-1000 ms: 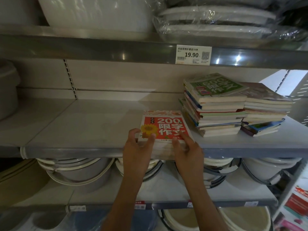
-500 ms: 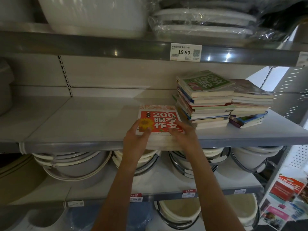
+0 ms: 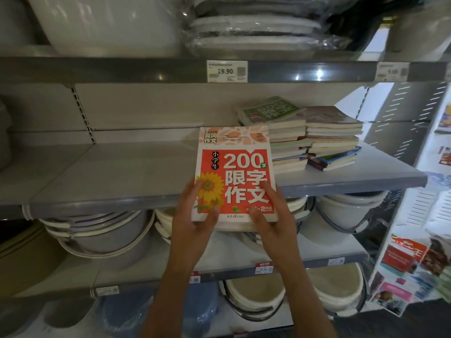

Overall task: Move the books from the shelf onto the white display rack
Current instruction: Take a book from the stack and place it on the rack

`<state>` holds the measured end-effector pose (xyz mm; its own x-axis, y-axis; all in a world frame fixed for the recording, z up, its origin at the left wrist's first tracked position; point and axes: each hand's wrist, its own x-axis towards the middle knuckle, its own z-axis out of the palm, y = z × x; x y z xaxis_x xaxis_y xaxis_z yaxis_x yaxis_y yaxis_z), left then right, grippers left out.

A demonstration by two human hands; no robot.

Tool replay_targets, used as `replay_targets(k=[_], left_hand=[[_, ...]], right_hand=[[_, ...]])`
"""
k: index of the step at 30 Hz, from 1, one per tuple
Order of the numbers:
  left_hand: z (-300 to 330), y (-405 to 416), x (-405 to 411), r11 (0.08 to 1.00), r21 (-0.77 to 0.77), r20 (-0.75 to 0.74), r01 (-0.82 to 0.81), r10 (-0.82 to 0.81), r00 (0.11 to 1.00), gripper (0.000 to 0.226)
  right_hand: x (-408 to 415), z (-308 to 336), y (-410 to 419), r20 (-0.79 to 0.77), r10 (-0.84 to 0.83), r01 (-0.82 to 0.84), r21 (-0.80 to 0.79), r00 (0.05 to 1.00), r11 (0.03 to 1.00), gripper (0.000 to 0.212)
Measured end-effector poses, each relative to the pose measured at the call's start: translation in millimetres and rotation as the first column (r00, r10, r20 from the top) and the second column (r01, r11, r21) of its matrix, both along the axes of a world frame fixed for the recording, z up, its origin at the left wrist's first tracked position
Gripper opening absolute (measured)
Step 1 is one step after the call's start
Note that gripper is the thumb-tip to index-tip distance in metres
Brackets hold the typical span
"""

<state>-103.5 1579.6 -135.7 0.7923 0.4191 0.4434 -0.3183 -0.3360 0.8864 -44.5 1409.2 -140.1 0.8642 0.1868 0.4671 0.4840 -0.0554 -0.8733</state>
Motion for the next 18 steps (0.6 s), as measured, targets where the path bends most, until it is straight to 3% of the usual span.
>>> replay_targets(k=[6, 18], left_hand=[[-3.2, -84.9, -32.6, 0.998, 0.05, 0.022, 0.047, -0.048, 0.999, 0.061], [-28.0, -268.8, -87.3, 0.944, 0.017, 0.005, 0.328, -0.328, 0.945, 0.064]], right_hand=[[-41.6, 1.9, -87.2, 0.052, -0.046, 0.045, 0.026, 0.998, 0.999, 0.058], [-139.8, -20.4, -276.4, 0.031, -0.251, 0.25, 0.043, 0.967, 0.967, 0.057]])
